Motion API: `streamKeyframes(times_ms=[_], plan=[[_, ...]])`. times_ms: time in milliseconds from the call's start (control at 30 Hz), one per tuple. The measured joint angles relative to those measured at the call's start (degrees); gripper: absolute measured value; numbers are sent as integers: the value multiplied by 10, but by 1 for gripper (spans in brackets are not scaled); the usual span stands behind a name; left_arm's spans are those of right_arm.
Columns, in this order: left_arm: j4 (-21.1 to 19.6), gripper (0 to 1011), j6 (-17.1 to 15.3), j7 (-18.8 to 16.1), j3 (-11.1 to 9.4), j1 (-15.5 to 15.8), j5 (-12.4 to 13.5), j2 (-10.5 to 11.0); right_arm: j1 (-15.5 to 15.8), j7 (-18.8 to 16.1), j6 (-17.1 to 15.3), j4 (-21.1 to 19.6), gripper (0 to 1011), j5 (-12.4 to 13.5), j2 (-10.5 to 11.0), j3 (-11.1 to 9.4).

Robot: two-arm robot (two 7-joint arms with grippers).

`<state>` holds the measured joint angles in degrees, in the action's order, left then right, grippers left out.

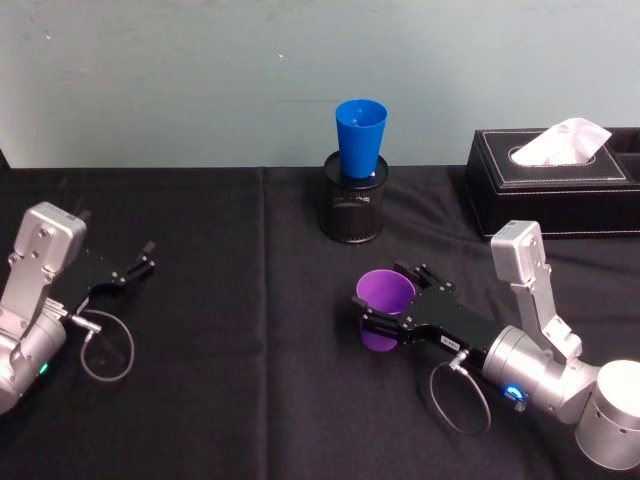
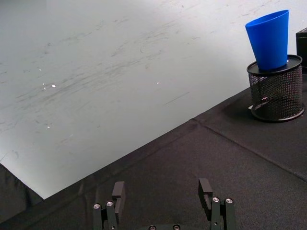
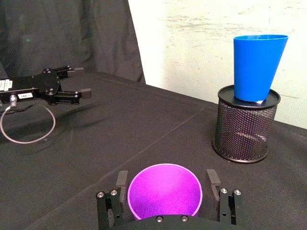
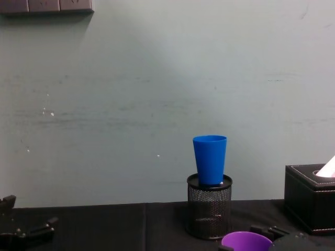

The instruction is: Pick up one cup with a gripper and tap it against the other cup.

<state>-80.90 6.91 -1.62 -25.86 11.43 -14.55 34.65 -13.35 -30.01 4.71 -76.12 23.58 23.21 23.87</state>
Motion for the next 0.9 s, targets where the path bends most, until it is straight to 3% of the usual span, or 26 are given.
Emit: streamKeyframes(times_ms=[233,533,767,900], plan=[[0,1000,0,0,0,0,0,0,0,0,0,-1,1000,0,0,0],[0,1000,0,0,0,0,0,0,15,10,28,-39,1000,4,2,-22],[0,1000,0,0,0,0,0,0,28,55,37,-77,1000,-6,-6,-47],[0,1000,0,0,0,0,0,0,39,112,24,-94,1000,-32,-18,-67]])
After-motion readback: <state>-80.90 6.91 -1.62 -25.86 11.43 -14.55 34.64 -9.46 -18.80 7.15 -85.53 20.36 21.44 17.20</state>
